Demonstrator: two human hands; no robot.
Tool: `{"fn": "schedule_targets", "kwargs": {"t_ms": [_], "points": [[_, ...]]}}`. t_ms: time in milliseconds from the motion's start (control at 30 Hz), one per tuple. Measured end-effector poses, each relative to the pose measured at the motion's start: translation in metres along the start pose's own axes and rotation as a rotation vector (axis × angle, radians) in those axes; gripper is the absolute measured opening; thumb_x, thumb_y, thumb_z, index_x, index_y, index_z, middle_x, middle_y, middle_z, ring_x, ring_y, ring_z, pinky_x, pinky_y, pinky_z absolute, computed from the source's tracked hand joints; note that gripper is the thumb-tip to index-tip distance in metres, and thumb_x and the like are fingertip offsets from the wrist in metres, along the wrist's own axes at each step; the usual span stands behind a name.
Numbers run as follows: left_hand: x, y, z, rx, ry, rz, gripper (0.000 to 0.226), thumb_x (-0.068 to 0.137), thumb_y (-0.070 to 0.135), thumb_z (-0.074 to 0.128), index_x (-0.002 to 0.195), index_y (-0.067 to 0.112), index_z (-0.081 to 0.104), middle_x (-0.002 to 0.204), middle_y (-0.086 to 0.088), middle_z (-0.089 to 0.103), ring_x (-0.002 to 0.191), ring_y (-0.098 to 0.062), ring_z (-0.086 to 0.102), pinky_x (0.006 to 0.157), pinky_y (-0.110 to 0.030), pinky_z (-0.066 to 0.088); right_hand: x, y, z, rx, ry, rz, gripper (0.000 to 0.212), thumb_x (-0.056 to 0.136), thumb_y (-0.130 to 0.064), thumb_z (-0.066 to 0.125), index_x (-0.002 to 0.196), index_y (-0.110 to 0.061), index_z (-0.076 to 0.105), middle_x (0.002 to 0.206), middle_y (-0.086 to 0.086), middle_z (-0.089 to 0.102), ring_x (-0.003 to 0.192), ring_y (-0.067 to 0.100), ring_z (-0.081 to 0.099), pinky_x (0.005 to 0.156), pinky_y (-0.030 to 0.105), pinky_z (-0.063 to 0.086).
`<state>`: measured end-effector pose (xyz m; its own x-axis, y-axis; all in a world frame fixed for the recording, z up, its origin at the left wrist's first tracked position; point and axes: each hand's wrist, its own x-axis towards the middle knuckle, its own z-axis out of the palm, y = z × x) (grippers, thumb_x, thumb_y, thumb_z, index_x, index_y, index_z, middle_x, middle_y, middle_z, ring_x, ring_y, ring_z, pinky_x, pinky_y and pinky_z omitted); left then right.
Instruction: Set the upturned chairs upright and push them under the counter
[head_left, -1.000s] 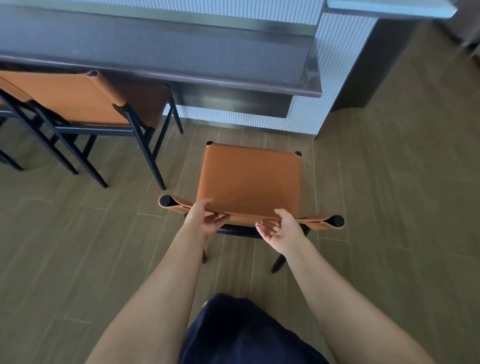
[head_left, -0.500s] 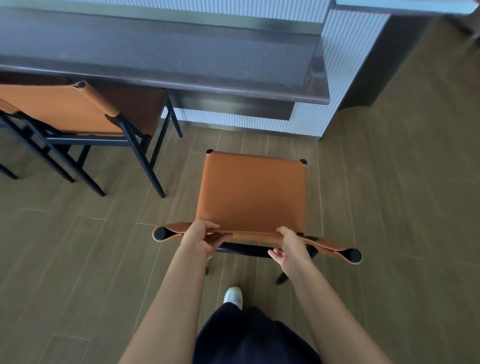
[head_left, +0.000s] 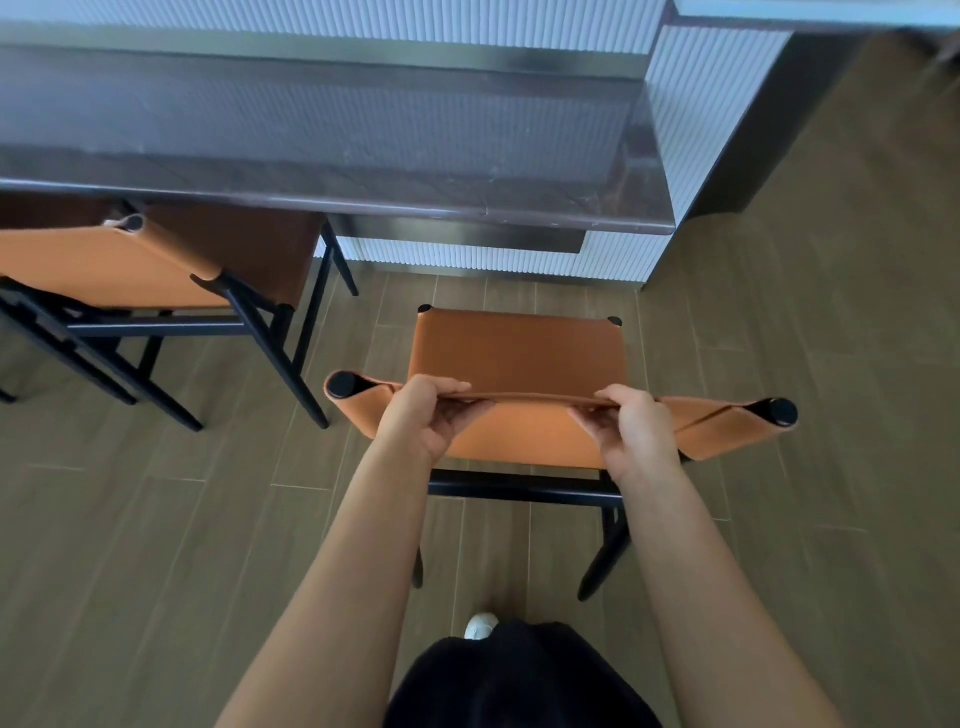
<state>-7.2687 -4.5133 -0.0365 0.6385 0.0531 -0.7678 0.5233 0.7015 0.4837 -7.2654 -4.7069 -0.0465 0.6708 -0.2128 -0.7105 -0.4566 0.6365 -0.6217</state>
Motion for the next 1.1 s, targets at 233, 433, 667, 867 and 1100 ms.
{"fn": "schedule_targets", "kwargs": {"t_ms": [233, 433, 667, 867, 1100], "points": [[0.024, 0.040, 0.043, 0.023, 0.012, 0.033, 0.014, 0.085, -0.015, 0.046, 0.091, -0.003, 0.053, 0.089, -0.023, 0.063, 0.095, -0.042, 0.065, 0.067, -0.047, 0.060, 0.022, -0.028, 0.039, 0.060, 0.000, -0.058, 0.030, 0.085, 0.009, 0.055, 0.116, 0.006, 0.053, 0.102, 0.024, 0.060, 0.098, 0.031, 0.065, 0.084, 0.043, 0.059], [0.049, 0.072, 0.074, 0.038, 0.023, 0.049, 0.013, 0.085, -0.013, 0.046, 0.092, -0.005, 0.054, 0.094, -0.024, 0.064, 0.099, -0.045, 0.065, 0.067, -0.049, 0.059, 0.049, -0.052, 0.073, 0.077, 0.010, -0.080, 0.030, 0.086, 0.008, 0.055, 0.115, 0.002, 0.052, 0.096, 0.021, 0.060, 0.080, 0.024, 0.066, 0.077, 0.038, 0.061], [0.076, 0.101, 0.107, 0.037, 0.076, 0.063, 0.014, 0.088, -0.011, 0.042, 0.081, -0.003, 0.052, 0.086, -0.020, 0.056, 0.094, -0.042, 0.058, 0.069, -0.050, 0.058, 0.078, -0.074, 0.106, -0.002, 0.086, -0.073, 0.012, 0.086, 0.003, 0.058, 0.097, 0.001, 0.056, 0.087, 0.018, 0.058, 0.071, 0.023, 0.066, 0.084, 0.042, 0.059], [0.092, 0.124, 0.130, 0.050, 0.118, 0.064, 0.017, 0.088, -0.011, 0.042, 0.080, -0.002, 0.053, 0.085, -0.021, 0.055, 0.091, -0.040, 0.060, 0.078, -0.048, 0.057, 0.094, -0.096, 0.131, -0.041, 0.112, -0.076, 0.010, 0.087, 0.001, 0.059, 0.096, -0.002, 0.054, 0.089, 0.019, 0.060, 0.074, 0.023, 0.067, 0.080, 0.040, 0.060], [0.124, 0.173, 0.168, 0.082, 0.093, 0.130, 0.018, 0.087, -0.012, 0.041, 0.078, -0.003, 0.054, 0.078, -0.020, 0.060, 0.075, -0.036, 0.064, 0.066, -0.043, 0.061, 0.131, -0.133, 0.182, -0.022, 0.065, -0.127, 0.034, 0.087, 0.004, 0.057, 0.120, 0.008, 0.053, 0.099, 0.024, 0.060, 0.083, 0.028, 0.068, 0.077, 0.040, 0.061]]}}
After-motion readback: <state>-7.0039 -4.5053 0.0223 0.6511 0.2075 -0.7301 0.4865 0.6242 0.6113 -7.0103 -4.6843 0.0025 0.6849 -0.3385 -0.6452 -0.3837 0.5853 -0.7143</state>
